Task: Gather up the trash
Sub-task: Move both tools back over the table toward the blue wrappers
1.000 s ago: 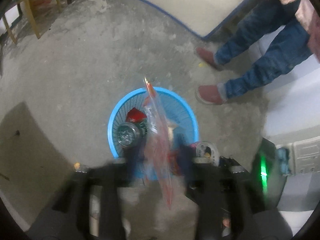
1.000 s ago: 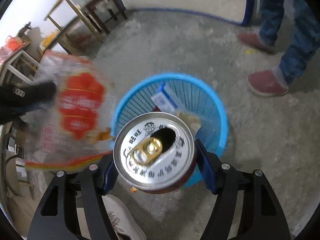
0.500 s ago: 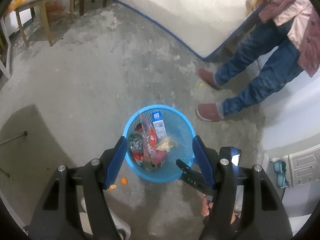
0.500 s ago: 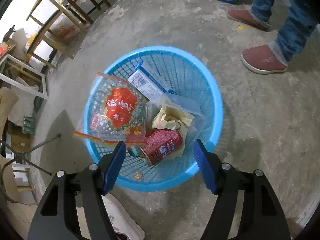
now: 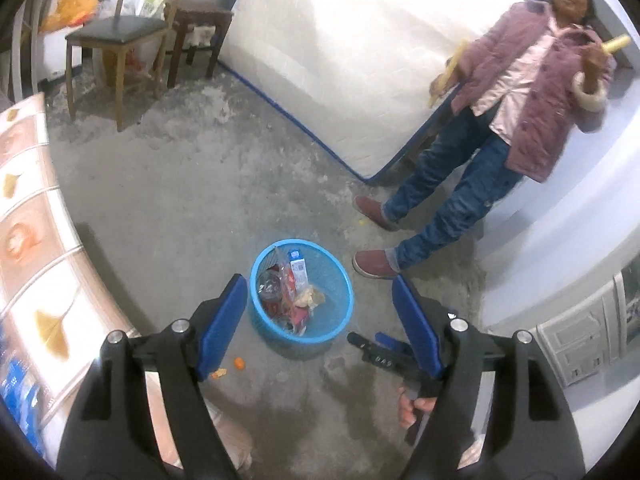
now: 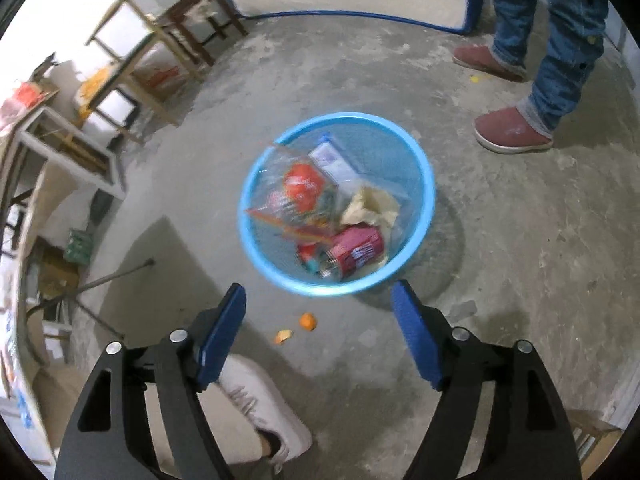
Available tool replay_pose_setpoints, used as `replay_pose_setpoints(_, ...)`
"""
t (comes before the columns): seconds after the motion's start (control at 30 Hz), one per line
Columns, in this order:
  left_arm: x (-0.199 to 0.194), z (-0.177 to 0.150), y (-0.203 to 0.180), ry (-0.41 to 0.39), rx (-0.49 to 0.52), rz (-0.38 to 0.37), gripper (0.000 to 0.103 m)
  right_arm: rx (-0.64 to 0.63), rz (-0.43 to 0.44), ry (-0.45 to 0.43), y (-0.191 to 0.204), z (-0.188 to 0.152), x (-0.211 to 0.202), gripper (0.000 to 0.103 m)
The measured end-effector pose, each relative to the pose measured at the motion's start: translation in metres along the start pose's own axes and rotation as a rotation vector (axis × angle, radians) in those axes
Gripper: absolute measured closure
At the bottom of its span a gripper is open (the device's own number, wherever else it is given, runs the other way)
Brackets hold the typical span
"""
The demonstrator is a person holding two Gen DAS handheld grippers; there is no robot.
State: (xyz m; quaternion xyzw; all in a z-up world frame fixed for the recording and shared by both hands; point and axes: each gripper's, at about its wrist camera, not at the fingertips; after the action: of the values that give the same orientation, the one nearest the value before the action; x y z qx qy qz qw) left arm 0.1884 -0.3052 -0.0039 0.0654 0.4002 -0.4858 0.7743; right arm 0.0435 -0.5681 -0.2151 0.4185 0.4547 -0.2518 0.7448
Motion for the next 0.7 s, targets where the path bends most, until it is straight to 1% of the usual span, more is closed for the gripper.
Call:
replay_pose_setpoints(0.13, -0.044, -0.029, 0.002, -0.017, 0.033, 0.054, 0.031, -0.089, 0.042, -0.015, 0.029, -0.021, -0.036, 0.026)
replay_pose_setpoints(0.27, -0.104, -0.064, 0.017, -0.087, 0.02, 0.125, 0.027, -0.204, 0.097, -0.045, 0.069, -0.037, -0.074, 0.024)
replay_pose_setpoints(0.37, -0.145, -0.09, 0.034, -0.142, -0.02, 0.187, 0.025, -0.293, 0.152, -0.076, 0.106, -0.047, -0.102, 0.022)
replay_pose_setpoints(0.4, -0.162, -0.102, 0.042, -0.165, -0.044, 0.218, 0.025, -0.319, 0.178, -0.085, 0.119, -0.05, -0.111, 0.021)
replay_pose_setpoints(0.5, -0.2, -0.133, 0.061, -0.22, -0.106, 0.29, 0.025, -0.382, 0.244, -0.094, 0.155, -0.064, -0.129, 0.021)
replay_pose_setpoints(0.63, -0.243, -0.168, 0.082, -0.272, -0.156, 0.392, 0.024, -0.475, 0.319, -0.07, 0.201, -0.091, -0.139, 0.021)
replay_pose_setpoints(0.7, -0.258, -0.183, 0.092, -0.283, -0.171, 0.445, 0.024, -0.521, 0.345, -0.053, 0.221, -0.105, -0.141, 0.021)
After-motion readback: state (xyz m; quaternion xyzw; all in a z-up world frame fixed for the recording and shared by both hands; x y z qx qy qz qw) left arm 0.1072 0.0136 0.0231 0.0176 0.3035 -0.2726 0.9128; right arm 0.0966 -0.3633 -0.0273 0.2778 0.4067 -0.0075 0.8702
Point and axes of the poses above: each gripper's, at about its wrist camera, not at the fingertips, and x roughly the way its jaws point, y to its left, z to its top, and after that the axes turned 14 degrees about x, right-handed
